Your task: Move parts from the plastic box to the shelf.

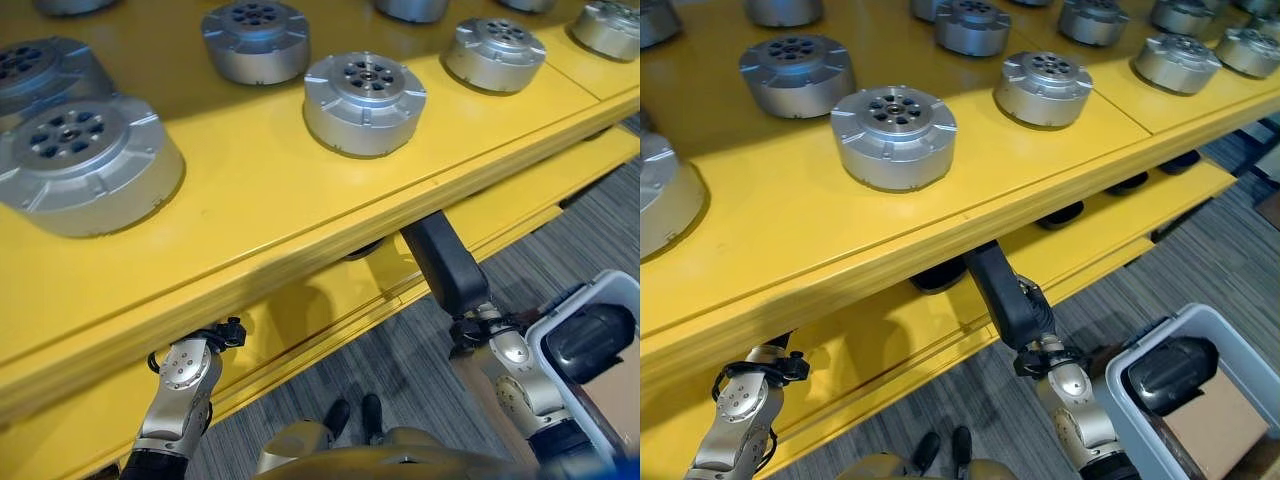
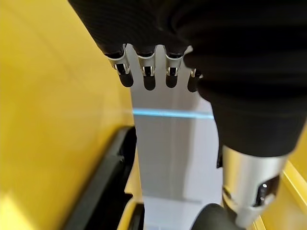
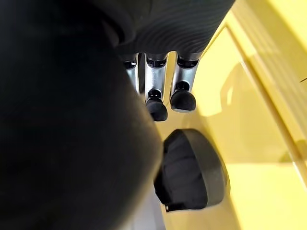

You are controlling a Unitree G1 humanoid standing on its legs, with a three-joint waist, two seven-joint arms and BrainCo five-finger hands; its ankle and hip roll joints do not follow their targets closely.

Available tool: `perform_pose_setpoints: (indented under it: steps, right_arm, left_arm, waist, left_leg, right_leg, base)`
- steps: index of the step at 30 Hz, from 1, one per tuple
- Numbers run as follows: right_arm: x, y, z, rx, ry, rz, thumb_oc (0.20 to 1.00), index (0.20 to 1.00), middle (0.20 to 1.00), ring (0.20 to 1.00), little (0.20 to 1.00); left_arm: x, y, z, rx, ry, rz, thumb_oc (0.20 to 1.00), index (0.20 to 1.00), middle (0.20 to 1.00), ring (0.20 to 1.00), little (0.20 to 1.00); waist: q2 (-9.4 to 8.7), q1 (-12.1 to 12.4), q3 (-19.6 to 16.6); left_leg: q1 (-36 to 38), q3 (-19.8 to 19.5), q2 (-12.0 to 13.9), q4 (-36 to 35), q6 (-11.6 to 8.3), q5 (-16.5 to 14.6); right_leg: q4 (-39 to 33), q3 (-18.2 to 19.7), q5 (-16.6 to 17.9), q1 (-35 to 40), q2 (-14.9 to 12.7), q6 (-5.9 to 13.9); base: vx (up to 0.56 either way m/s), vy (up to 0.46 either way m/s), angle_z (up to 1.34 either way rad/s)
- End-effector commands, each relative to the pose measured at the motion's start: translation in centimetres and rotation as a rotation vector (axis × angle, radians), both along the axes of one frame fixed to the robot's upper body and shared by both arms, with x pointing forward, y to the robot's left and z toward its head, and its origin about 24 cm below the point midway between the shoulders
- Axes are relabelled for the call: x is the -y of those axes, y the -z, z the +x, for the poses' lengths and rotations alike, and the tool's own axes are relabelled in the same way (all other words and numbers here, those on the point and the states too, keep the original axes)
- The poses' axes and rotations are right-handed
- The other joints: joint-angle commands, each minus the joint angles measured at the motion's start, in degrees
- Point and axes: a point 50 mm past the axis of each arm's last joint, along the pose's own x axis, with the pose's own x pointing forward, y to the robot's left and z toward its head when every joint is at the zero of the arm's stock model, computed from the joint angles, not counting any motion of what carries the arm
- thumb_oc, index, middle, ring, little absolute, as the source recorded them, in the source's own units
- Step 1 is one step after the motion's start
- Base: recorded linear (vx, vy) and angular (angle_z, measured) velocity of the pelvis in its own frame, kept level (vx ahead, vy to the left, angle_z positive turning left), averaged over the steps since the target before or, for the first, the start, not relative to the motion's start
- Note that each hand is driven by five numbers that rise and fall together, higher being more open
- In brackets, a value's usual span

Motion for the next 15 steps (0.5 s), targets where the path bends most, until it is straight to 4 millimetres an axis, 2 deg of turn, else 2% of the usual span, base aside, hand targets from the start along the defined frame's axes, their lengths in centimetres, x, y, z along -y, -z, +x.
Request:
perform_pose_setpoints:
  steps: [1,3,4,6,7,8,9,10,11,12,13,15]
  right_arm:
    - [-0.1,-3.9,1.5,0.197,-0.007,0.076,0.200,0.200,0.200,0.200,0.200]
    - [0.5,-4.3,1.5,0.214,0.017,0.059,0.200,0.200,0.200,0.200,0.200]
    - [0.5,-4.3,1.6,0.212,0.021,0.043,0.200,0.200,0.200,0.200,0.200]
    - [0.2,-4.1,1.5,0.204,0.015,0.047,0.200,0.200,0.200,0.200,0.200]
    - [0.1,-4.1,1.5,0.207,0.017,0.054,0.200,0.200,0.200,0.200,0.200]
    - [0.1,-4.1,1.5,0.207,0.017,0.054,0.200,0.200,0.200,0.200,0.200]
    - [0.1,-4.1,1.5,0.206,0.019,0.055,0.200,0.200,0.200,0.200,0.200]
    - [0.0,-3.9,1.5,0.193,0.028,0.055,0.200,0.200,0.200,0.200,0.200]
    - [0.0,-3.9,1.5,0.193,0.028,0.055,0.200,0.200,0.200,0.200,0.200]
    - [0.0,-3.9,1.5,0.198,0.039,0.054,0.200,0.200,0.200,0.200,0.200]
    - [0.0,-4.1,1.6,0.206,0.039,0.047,0.200,0.200,0.200,0.200,0.200]
    - [-0.3,-4.1,1.7,0.211,0.036,0.054,0.200,0.200,0.200,0.200,0.200]
  left_arm:
    - [-0.6,-2.4,-0.4,0.119,0.001,-0.004,1.000,1.000,1.000,1.000,1.000]
    - [-0.5,-2.7,0.0,0.135,0.005,-0.020,1.000,1.000,1.000,1.000,1.000]
    - [-0.6,-2.9,0.0,0.145,0.003,-0.016,1.000,1.000,1.000,1.000,1.000]
    - [-0.7,-3.1,-0.3,0.153,-0.002,-0.009,1.000,1.000,1.000,1.000,1.000]
    - [-0.9,-3.1,-0.3,0.155,-0.015,-0.011,1.000,1.000,1.000,1.000,1.000]
    - [-0.9,-3.1,-0.3,0.155,-0.016,-0.011,1.000,1.000,1.000,1.000,1.000]
    - [-0.8,-3.0,-0.2,0.150,-0.017,-0.018,1.000,1.000,1.000,1.000,1.000]
    - [-0.5,-3.0,0.1,0.147,-0.007,-0.045,1.000,1.000,1.000,1.000,1.000]
    - [-0.5,-3.0,0.1,0.147,-0.007,-0.045,1.000,1.000,1.000,1.000,1.000]
    - [-0.1,-3.1,0.6,0.154,0.002,-0.064,1.000,1.000,1.000,1.000,1.000]
    - [0.4,-3.1,0.9,0.159,0.022,-0.076,1.000,1.000,1.000,1.000,1.000]
    - [0.8,-3.1,1.1,0.158,0.048,-0.064,1.000,1.000,1.000,1.000,1.000]
  waist:
    - [-1.89,0.1,-2.3]
    - [-1.89,-1.2,-0.7]
    - [-2.03,-1.5,-0.3]
    - [-1.85,-1.6,-0.6]
    - [-1.54,-1.9,-0.9]
    - [-1.49,-1.9,-0.9]
    - [-0.94,-2.4,-1.3]
    - [0.39,-2.9,-1.6]
    - [0.43,-2.9,-1.6]
    - [1.23,-3.3,-1.8]
    - [2.08,-3.5,-2.0]
    - [3.13,-3.0,-2.6]
  left_leg:
    - [-5.8,-0.6,2.5,8.7,-3.24,-5.0]
    - [-7.0,8.5,6.6,11.4,-3.46,-7.1]
    - [-6.6,12.1,10.3,12.2,-3.47,-7.3]
    - [-5.7,13.2,14.7,10.9,-3.70,-5.5]
    - [-5.4,14.1,17.8,9.9,-4.15,-3.6]
    - [-5.3,14.0,18.0,9.6,-4.26,-3.5]
    - [-4.9,14.8,20.9,7.2,-4.95,-1.0]
    - [-5.0,16.7,24.9,2.6,-6.18,2.8]
    - [-4.7,16.7,25.1,2.0,-6.27,3.1]
    - [-5.0,18.9,26.4,-0.7,-6.89,4.5]
    - [-4.3,20.4,26.7,-2.7,-7.32,4.3]
    - [-3.4,18.6,26.2,-4.0,-7.79,3.7]
  right_leg:
    - [6.5,-1.1,-5.0,-3.1,-1.7,1.32]
    - [8.8,-3.2,-5.9,-3.7,-3.1,1.32]
    - [9.9,-3.7,-6.1,-4.0,-3.7,1.44]
    - [10.9,-3.7,-6.7,-4.5,-4.0,1.57]
    - [12.1,-4.1,-7.3,-5.1,-4.5,1.82]
    - [12.4,-4.1,-7.5,-5.2,-4.4,1.73]
    - [13.9,-4.9,-8.4,-5.7,-4.8,1.85]
    - [16.5,-6.4,-9.7,-6.4,-5.8,2.03]
    - [16.8,-6.5,-9.9,-6.6,-5.7,1.95]
    - [17.7,-7.6,-10.4,-6.6,-6.5,2.24]
    - [18.6,-8.6,-10.7,-6.7,-7.2,2.68]
    - [19.2,-8.8,-10.9,-6.1,-8.0,3.11]
  base:
    - [-0.07,-0.020,0.47]
    - [-0.10,0.048,0.48]
    - [-0.08,0.073,0.76]
    - [-0.03,0.086,0.84]
    - [-0.01,0.069,0.33]
    - [0.00,0.099,-0.01]
    - [0.02,0.191,0.25]
    - [0.02,0.192,0.39]
    - [0.01,0.224,0.43]
    - [0.01,0.177,0.66]
    - [0.04,0.280,0.70]
    - [0.08,0.273,0.61]
